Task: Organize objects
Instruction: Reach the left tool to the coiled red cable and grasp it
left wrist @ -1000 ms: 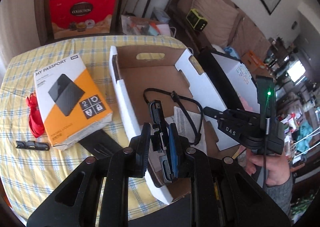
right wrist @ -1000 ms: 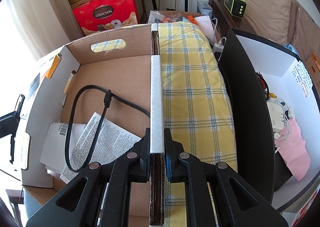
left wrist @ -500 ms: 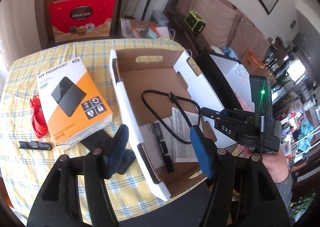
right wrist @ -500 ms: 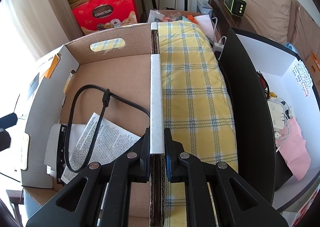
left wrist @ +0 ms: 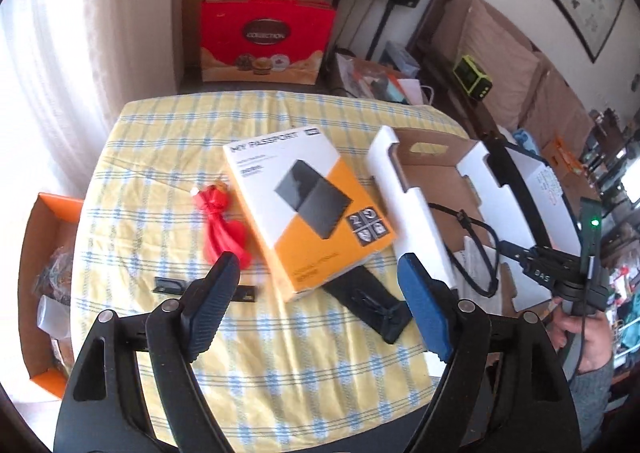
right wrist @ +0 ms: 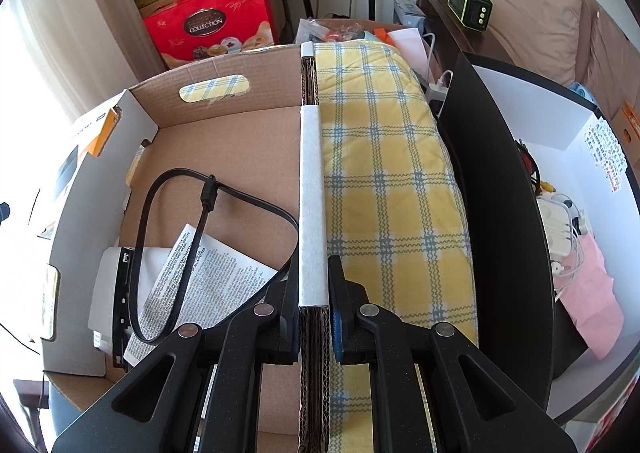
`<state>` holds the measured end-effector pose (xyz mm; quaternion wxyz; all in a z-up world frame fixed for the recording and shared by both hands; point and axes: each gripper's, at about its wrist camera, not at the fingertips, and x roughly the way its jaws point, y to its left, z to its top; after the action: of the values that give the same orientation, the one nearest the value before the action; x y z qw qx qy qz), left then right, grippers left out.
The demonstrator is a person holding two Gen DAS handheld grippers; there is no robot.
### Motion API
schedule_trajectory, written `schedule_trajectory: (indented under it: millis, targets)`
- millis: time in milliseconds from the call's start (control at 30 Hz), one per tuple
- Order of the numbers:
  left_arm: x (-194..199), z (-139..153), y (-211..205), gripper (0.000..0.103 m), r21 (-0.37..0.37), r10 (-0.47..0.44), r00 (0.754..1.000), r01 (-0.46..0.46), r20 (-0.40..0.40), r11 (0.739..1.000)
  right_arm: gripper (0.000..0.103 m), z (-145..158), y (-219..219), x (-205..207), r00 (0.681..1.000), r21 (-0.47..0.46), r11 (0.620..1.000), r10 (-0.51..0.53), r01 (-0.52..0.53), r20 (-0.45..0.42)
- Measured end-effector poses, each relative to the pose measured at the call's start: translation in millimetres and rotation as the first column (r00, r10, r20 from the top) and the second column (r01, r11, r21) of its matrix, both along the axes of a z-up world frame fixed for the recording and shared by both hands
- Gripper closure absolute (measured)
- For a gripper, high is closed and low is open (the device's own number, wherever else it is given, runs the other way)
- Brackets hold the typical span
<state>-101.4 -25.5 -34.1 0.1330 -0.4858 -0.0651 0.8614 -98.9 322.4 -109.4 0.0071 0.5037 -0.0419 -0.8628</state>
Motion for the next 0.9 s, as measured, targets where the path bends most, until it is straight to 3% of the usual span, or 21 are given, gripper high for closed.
schedule_trajectory:
  millis: [433,567,833,900]
  targets:
    - [-16.6,-59.7,-82.9,0.024,0.043,0.188,0.974,-0.195,0.124,0.980,0.093,0.1,-0.5,0.0,1.000,0.003,1.000,0.000,0.000,0.001]
    - [-23.5,-67.3,-95.6,0.024,0.094,0.226,0.962,-0.241,0.153,0.966,0.093,-0.1,-0.6,-0.1,1.000,0.004,1.000,0.001,-0.001,0.001]
    - [-41.9,-64.8,-82.4,0.024,0.128,0.208,0.967,-0.227,0.144,0.965,0.093,-0.9,-1.3,0.2,1.000,0.004,1.000,0.001,-0.001,0.004]
    - [-46.0,-65.3,-75.1,0.029,0.126,0.198,0.969,-0.217,0.146,0.968,0.093,-2.0,-1.3,0.3,1.000,0.002,1.000,0.001,-0.001,0.006]
